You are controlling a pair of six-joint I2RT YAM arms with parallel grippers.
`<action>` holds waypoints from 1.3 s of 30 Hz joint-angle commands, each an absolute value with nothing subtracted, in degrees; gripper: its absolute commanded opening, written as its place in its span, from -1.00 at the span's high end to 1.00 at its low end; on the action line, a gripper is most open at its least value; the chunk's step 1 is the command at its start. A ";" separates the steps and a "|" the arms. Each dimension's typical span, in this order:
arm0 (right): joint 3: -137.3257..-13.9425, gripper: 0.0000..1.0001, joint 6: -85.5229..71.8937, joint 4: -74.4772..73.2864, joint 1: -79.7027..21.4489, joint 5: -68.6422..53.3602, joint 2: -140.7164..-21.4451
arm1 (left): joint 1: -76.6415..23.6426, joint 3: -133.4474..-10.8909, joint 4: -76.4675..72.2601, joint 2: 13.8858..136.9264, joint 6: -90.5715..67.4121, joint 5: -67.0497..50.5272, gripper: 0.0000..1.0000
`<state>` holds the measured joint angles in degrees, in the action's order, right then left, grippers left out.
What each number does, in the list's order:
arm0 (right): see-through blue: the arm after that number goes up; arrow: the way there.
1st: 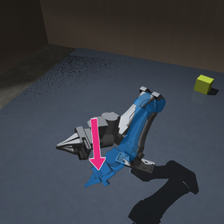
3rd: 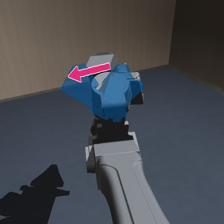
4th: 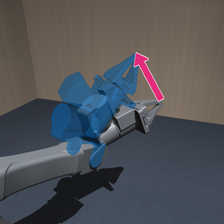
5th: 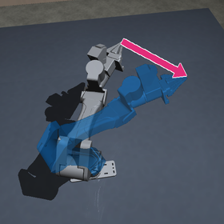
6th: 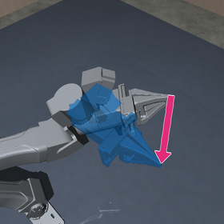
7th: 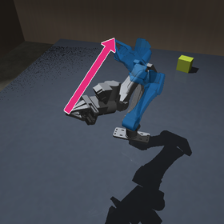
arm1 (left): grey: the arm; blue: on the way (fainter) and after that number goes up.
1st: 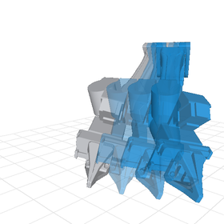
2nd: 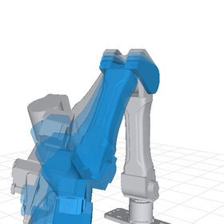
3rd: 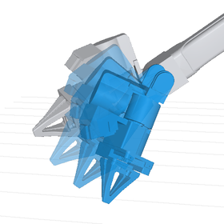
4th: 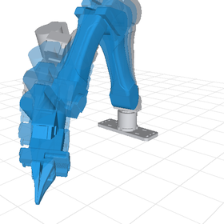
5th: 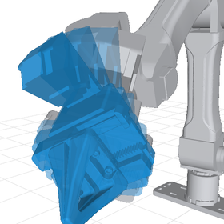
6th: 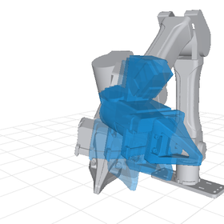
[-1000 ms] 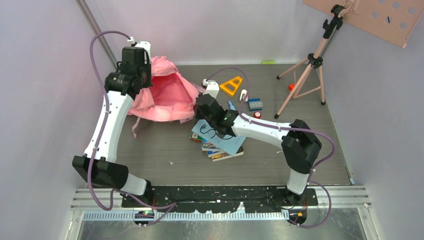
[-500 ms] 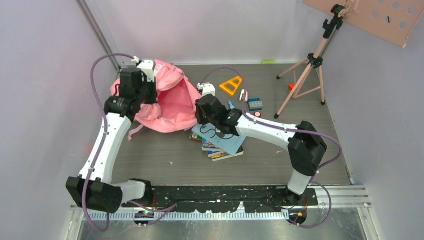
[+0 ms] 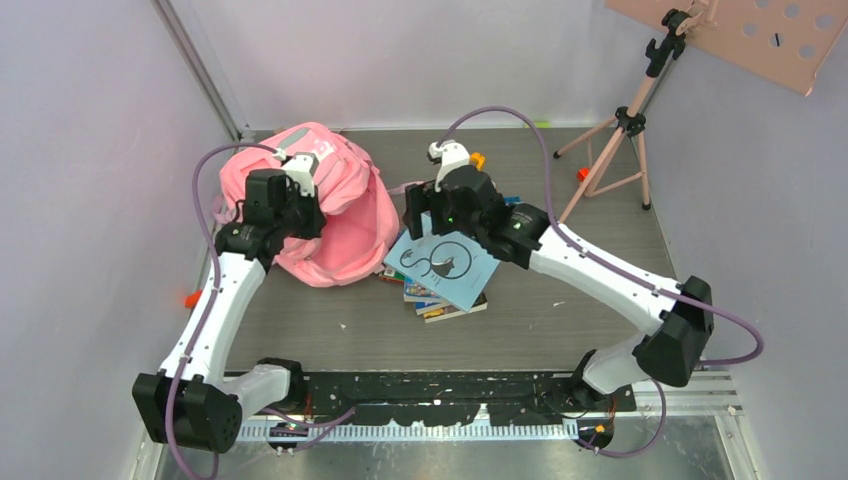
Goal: Pack the student bag
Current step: Unzip the student bag at the center of the board, then pick up the book from the center of the board.
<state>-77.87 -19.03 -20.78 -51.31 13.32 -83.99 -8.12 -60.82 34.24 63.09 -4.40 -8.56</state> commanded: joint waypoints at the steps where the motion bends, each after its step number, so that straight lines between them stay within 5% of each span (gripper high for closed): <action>1: -78.47 -0.89 -17.69 -28.81 -47.45 12.36 -79.21 | -7.65 -62.67 30.97 61.23 -5.61 -11.18 1.00; 19: -65.31 -0.95 -23.36 -36.08 -26.23 -10.00 -71.35 | -7.65 -56.65 32.35 56.39 -3.16 -5.47 1.00; 39: -55.80 -0.91 -23.80 -25.89 -19.35 -23.63 -83.68 | -7.65 -56.10 32.05 56.39 -3.69 -2.68 1.00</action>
